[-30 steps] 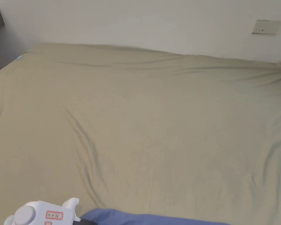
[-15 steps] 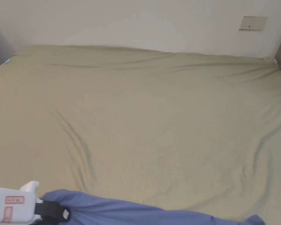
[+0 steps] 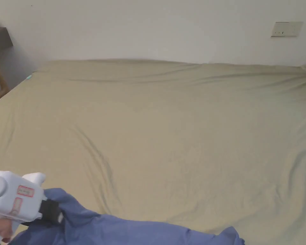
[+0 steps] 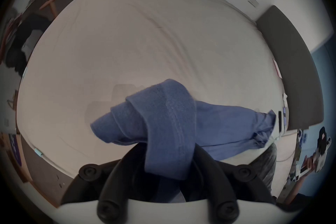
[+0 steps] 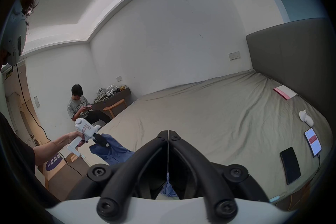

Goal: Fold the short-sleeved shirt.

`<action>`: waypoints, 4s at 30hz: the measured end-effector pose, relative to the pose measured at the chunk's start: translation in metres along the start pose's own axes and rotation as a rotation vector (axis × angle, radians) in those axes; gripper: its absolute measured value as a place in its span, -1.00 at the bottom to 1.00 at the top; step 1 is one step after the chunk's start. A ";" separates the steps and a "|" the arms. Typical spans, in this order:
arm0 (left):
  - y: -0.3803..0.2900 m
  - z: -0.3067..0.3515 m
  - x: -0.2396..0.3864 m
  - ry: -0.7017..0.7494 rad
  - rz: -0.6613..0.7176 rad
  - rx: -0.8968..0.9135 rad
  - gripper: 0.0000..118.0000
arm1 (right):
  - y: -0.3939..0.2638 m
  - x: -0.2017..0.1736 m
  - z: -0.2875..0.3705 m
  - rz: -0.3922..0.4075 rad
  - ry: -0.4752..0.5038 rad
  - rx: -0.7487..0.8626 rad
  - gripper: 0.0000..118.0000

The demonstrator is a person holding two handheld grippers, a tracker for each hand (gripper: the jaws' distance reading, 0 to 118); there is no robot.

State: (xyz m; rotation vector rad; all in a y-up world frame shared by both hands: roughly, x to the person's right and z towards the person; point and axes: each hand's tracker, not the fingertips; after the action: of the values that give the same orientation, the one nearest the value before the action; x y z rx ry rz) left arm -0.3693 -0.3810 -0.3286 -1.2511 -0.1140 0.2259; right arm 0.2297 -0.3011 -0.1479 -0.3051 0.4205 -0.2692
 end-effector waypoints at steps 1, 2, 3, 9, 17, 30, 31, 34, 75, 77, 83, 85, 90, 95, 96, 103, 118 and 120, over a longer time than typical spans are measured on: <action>0.000 -0.005 0.018 -0.036 -0.022 -0.035 -0.76 | 0.000 -0.001 0.000 0.002 0.003 0.000 -0.97; 0.001 -0.013 0.032 -0.058 -0.049 -0.068 -0.76 | 0.000 -0.002 0.001 0.006 0.007 0.001 -0.97; 0.000 -0.019 0.050 -0.081 -0.071 -0.096 -0.76 | 0.000 -0.003 0.002 0.009 0.009 0.003 -0.97; 0.003 -0.083 0.124 -0.254 -0.082 -0.184 -0.76 | -0.002 0.004 0.011 -0.019 0.008 0.025 -0.96; 0.001 -0.150 0.134 -0.260 0.132 -0.216 0.65 | -0.006 0.011 0.031 -0.040 -0.022 0.042 -0.96; -0.051 -0.067 0.143 0.172 -0.142 0.410 -0.78 | -0.014 0.018 0.025 -0.092 -0.026 0.039 -0.96; -0.058 -0.080 0.154 0.108 -0.155 0.376 -0.78 | -0.016 0.016 0.024 -0.092 -0.025 0.036 -0.96; -0.078 -0.111 0.185 -0.057 -0.182 0.364 -0.78 | -0.019 0.015 0.023 -0.098 -0.021 0.032 -0.96; -0.047 -0.165 -0.028 -0.874 0.277 -0.113 1.00 | -0.011 0.023 0.024 -0.098 -0.049 0.033 -0.96; -0.056 -0.180 -0.010 -0.895 0.283 -0.218 1.00 | -0.011 0.023 0.020 -0.117 -0.026 0.035 -0.96; -0.057 -0.177 0.019 -0.871 0.192 -0.054 0.61 | -0.009 0.016 0.009 -0.098 0.020 0.040 -0.96; -0.059 -0.177 0.025 -0.555 0.152 -0.019 -0.68 | -0.008 0.014 0.006 -0.087 0.025 0.037 -0.96; -0.047 -0.176 0.011 -0.583 0.076 0.038 -0.69 | -0.011 0.014 0.004 -0.075 0.012 0.030 -0.95; -0.037 -0.159 -0.006 -0.506 0.032 0.051 -0.69 | -0.015 0.021 0.005 -0.089 -0.006 0.013 -0.95; -0.035 -0.153 -0.012 -0.484 0.023 0.075 -0.69 | -0.016 0.022 0.006 -0.093 -0.008 0.015 -0.95; -0.032 -0.082 -0.038 -0.316 -0.003 0.122 -0.69 | -0.017 0.026 0.005 -0.123 -0.003 0.037 -0.95; -0.020 -0.089 0.155 -0.063 -0.319 -0.108 -0.69 | -0.025 0.028 -0.001 -0.119 -0.003 0.002 -0.95; -0.023 -0.105 0.183 -0.145 -0.337 -0.109 -0.69 | -0.025 0.030 0.005 -0.112 -0.010 0.005 -0.95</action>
State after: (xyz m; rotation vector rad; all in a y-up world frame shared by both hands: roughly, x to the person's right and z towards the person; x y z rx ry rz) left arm -0.1668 -0.4430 -0.3465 -1.3014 -0.4635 0.0175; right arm 0.2533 -0.3328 -0.1459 -0.3258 0.3934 -0.3778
